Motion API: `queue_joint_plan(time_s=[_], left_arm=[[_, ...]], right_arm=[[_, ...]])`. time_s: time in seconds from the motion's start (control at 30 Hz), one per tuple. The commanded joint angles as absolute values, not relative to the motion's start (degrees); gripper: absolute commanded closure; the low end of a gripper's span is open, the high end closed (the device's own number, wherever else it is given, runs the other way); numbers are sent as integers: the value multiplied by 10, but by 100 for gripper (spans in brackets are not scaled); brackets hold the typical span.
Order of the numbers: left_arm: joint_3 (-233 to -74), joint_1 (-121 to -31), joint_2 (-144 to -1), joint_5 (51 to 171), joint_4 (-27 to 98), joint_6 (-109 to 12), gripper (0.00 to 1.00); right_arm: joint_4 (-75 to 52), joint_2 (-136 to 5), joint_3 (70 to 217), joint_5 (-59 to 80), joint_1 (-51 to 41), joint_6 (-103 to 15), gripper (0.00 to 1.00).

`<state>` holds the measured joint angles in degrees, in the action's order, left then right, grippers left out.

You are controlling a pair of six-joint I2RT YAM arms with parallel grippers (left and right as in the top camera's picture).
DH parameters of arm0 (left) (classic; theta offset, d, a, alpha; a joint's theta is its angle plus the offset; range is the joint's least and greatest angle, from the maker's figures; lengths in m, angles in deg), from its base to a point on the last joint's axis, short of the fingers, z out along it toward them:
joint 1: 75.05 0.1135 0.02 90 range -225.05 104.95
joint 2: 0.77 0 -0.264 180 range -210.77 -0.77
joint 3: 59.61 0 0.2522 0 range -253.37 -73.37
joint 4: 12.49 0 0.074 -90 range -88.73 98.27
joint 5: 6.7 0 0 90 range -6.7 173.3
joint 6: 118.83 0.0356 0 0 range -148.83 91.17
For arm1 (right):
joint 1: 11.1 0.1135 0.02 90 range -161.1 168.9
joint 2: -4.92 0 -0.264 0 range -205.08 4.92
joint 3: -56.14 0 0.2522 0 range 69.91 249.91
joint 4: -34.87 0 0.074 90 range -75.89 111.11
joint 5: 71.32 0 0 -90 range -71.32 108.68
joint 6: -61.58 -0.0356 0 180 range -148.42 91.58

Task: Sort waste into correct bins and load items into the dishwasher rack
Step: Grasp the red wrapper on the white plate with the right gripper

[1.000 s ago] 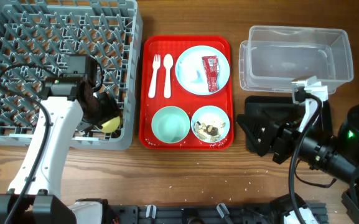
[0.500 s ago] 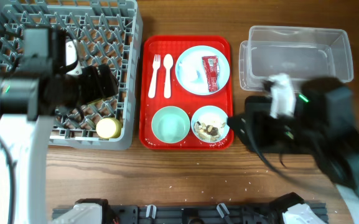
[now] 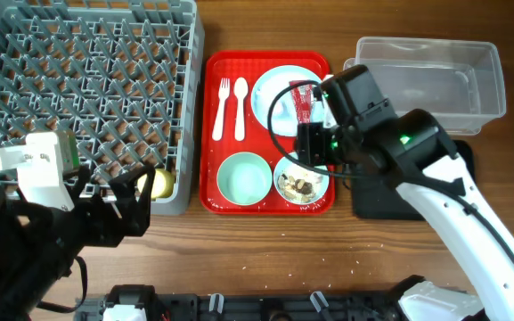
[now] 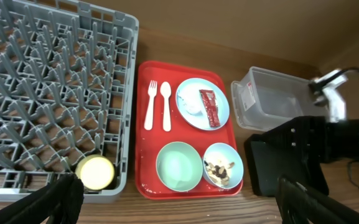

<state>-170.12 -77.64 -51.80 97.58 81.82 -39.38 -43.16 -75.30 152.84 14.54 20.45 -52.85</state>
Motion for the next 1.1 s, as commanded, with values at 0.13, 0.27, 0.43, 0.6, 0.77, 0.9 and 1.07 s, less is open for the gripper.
queue_joint_plan(time_s=[0.13, 0.27, 0.43, 0.6, 0.77, 0.9, 1.07], left_arm=[[-1706, -778, -518, 967, 815, -382, 0], [-1706, -778, -518, 967, 815, -382, 0], [-1706, -778, -518, 967, 819, -382, 0], [-1706, -778, -518, 967, 819, -382, 0], [-1706, -778, -518, 967, 819, -382, 0], [-1706, -778, -518, 967, 819, -382, 0], [-1706, -778, -518, 967, 819, -382, 0]], right_arm=[[-419, -849, 1612, 182, 206, -525, 25], [-358, -962, 1612, 268, 189, -561, 41], [-285, -1090, 1612, 273, 130, -559, 55], [-240, -1177, 1612, 212, 108, -512, 58], [-215, -1205, 1612, 212, 109, -511, 76], [-222, -1205, 1610, 201, 108, -511, 80], [-228, -1201, 1596, 184, 107, -511, 95]])
